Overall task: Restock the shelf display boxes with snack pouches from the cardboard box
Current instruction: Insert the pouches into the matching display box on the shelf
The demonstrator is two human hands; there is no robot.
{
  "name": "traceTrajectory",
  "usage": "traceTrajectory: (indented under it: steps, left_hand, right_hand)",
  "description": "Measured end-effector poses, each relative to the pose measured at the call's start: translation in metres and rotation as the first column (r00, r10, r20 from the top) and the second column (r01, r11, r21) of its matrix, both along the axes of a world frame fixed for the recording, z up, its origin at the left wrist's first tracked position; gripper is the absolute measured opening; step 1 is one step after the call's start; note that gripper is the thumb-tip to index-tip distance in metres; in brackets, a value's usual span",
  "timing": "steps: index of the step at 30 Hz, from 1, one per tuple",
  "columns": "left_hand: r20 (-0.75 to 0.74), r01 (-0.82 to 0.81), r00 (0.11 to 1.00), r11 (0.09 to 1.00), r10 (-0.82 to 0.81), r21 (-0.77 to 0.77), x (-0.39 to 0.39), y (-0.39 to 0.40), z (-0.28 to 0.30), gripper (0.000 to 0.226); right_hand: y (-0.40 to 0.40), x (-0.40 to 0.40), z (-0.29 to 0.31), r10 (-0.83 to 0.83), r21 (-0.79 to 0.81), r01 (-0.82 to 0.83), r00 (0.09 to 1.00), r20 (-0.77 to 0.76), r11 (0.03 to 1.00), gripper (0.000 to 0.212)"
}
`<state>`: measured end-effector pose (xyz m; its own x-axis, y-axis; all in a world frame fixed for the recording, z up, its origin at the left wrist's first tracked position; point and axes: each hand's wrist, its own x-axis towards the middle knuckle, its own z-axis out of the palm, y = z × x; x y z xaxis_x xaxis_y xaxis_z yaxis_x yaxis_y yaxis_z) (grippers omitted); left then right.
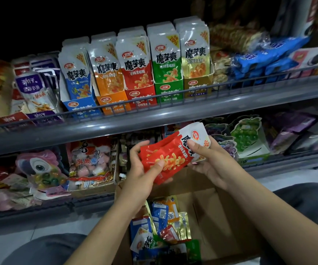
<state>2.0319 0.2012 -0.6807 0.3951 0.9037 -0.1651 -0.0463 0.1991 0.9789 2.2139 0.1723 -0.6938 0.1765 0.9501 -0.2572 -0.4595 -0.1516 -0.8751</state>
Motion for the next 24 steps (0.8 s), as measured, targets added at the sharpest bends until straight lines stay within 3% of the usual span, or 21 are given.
traceTrajectory:
  steps: [3, 6, 8, 10, 15, 21, 24]
  left_hand:
    - [0.058, 0.045, 0.998, 0.992, -0.039, -0.120, -0.001, 0.002, 0.008, 0.054]
    - [0.161, 0.000, 0.985, 0.944, 0.056, -0.331, -0.001, 0.008, 0.018, 0.053]
    - [0.152, -0.066, 0.979, 0.915, 0.137, -0.398, -0.001, 0.014, 0.022, 0.060]
    - [0.097, -0.140, 0.979, 0.936, 0.180, -0.323, 0.001, 0.018, 0.023, 0.051]
    - [-0.075, -0.300, 0.952, 0.954, 0.298, -0.015, 0.010, 0.026, 0.031, 0.030]
    - [-0.068, -0.394, 0.914, 0.914, 0.401, 0.101, 0.018, 0.031, 0.041, 0.033]
    - [0.059, -0.445, 0.895, 0.890, 0.441, 0.094, 0.022, 0.036, 0.046, 0.020]
  right_hand:
    - [0.004, 0.002, 0.008, -0.001, 0.028, -0.003, 0.989, 0.148, 1.000, 0.053]
    - [0.009, 0.003, 0.015, 0.014, 0.098, -0.040, 0.969, 0.248, 0.994, 0.051]
    - [0.012, 0.001, 0.018, 0.018, 0.125, -0.057, 0.957, 0.290, 0.991, 0.051]
    - [0.016, -0.002, 0.020, 0.011, 0.144, -0.050, 0.964, 0.264, 0.988, 0.056]
    - [0.022, -0.008, 0.031, 0.041, 0.149, -0.044, 0.999, 0.027, 0.988, 0.066]
    - [0.037, -0.010, 0.054, -0.042, 0.141, 0.025, 0.993, 0.112, 0.990, 0.037]
    - [0.050, -0.014, 0.072, -0.092, 0.151, 0.068, 0.983, 0.161, 0.986, 0.038]
